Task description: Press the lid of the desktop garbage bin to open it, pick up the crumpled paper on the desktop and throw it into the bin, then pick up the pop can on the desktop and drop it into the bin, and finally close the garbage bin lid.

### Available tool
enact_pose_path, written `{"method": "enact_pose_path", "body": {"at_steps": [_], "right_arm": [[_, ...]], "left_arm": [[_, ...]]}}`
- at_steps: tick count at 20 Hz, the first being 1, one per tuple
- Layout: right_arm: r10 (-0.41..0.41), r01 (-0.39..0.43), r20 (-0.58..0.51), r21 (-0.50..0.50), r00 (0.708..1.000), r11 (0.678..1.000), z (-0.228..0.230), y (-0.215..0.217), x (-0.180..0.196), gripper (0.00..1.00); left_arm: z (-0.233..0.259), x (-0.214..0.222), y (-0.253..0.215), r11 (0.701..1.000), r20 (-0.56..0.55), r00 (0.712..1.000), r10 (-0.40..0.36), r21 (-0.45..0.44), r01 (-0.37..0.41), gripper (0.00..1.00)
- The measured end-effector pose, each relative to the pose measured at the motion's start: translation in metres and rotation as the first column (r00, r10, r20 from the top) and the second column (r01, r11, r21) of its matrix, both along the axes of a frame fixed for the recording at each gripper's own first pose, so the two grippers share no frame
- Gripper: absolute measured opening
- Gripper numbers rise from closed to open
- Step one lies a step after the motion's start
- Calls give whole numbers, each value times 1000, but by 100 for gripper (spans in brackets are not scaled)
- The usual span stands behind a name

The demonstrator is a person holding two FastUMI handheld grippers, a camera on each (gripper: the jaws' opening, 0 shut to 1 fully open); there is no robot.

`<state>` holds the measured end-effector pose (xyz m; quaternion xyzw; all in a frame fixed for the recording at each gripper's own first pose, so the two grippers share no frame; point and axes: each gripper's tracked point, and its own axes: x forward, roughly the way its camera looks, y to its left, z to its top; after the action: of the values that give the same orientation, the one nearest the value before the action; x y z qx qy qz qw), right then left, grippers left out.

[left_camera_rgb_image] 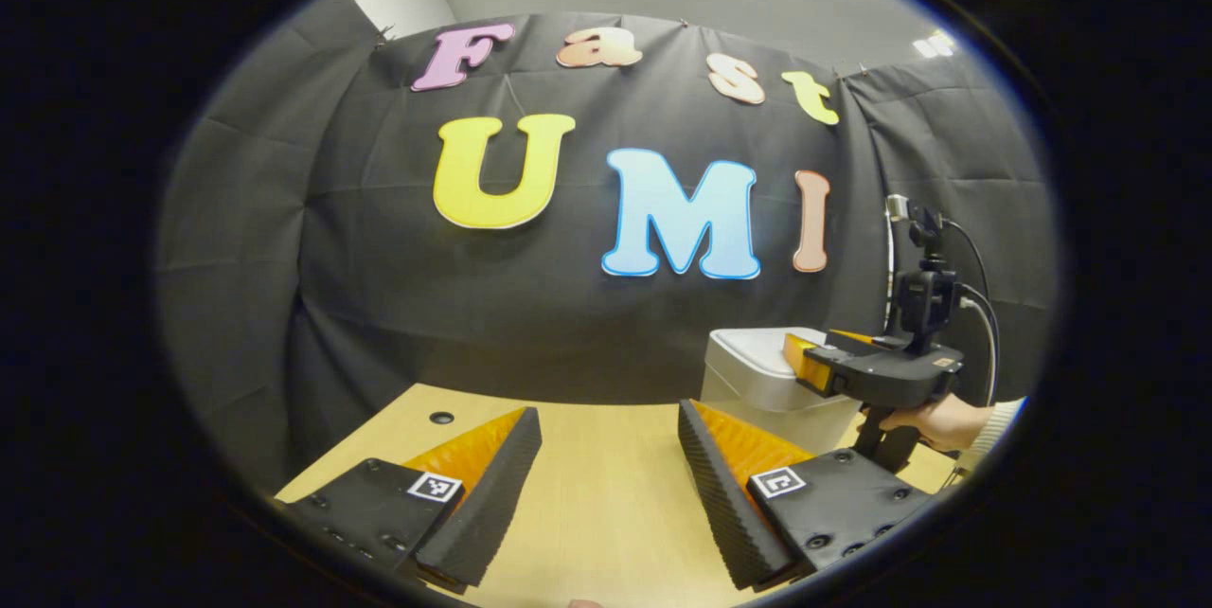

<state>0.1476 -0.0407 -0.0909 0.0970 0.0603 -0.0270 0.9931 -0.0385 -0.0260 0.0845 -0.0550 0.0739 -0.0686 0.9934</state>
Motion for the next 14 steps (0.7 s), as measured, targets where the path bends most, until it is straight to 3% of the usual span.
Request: {"method": "enact_pose_path", "body": {"at_steps": [6,14], "right_arm": [[-19,19,-7,13,1000,1000,5,-1,-4,93],[-34,37,-81,30,996,999,8,4,-40,94]], "left_arm": [[4,-14,9,1000,3,1000,18,-3,-18,95],[6,-29,17,999,5,999,51,-6,-51,95]]}}
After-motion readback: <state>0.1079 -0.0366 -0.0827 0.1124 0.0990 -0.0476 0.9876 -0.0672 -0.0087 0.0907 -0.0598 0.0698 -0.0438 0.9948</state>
